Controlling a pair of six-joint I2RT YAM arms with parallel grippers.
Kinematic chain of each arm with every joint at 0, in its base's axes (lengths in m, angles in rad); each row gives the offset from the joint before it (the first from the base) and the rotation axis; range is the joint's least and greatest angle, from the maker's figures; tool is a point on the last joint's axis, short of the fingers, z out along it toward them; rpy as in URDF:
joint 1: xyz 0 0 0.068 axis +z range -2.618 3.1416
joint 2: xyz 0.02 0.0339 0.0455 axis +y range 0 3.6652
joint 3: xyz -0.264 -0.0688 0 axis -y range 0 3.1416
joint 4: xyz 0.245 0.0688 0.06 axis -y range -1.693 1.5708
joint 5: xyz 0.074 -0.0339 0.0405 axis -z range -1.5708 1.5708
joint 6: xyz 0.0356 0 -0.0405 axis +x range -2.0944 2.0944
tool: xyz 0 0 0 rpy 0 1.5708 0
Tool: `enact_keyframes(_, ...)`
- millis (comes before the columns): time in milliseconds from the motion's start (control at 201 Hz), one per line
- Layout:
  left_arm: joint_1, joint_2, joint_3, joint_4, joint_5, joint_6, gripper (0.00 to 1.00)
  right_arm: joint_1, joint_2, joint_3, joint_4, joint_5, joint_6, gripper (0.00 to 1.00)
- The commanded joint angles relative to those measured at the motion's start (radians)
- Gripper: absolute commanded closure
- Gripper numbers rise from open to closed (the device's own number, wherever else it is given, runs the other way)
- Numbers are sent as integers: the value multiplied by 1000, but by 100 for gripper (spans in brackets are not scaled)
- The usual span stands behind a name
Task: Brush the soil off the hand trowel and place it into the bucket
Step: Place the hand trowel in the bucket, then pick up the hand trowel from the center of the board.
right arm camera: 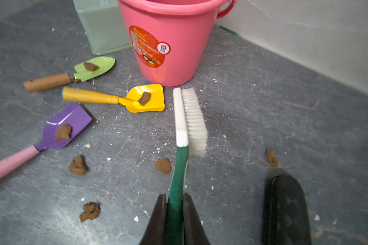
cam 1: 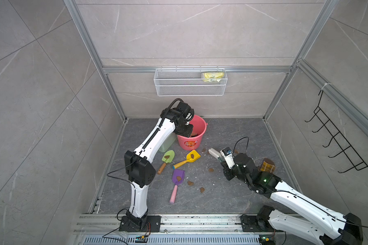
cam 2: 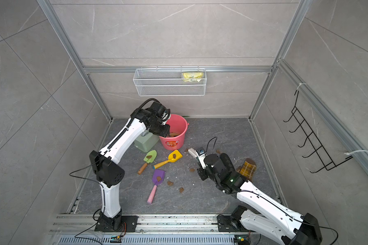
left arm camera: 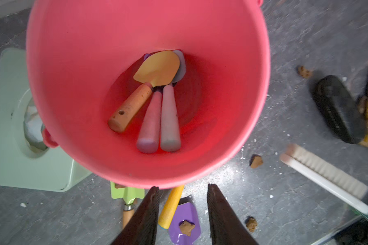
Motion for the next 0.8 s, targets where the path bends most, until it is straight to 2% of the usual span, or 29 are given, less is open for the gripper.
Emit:
enact_keyframes(0, -24, -178, -182, 163, 75, -82, 58, -94, -39, -33, 55, -188, 110, 100)
enact_keyframes(184, -73, -423, -573, 260, -19, -151, 56, -270, -33, -37, 101, -423, 180, 100)
enact_keyframes(294, -73, -513, -773, 326, -66, -206, 55, -276, 56, -15, 134, -519, 168, 100)
enact_keyframes(383, -74, -561, -872, 367, -126, -228, 54, -274, 94, -45, 225, -611, 230, 100)
enact_keyframes(458, -71, -594, -962, 436, -196, -218, 51, -274, 92, -81, 275, -636, 277, 100)
enact_keyframes(612, -63, -568, -1083, 633, -239, -176, 35, -274, 80, -116, 279, -641, 293, 100)
enact_keyframes(791, -64, -409, -1067, 733, -208, -65, 23, -274, 61, -139, 279, -647, 308, 100)
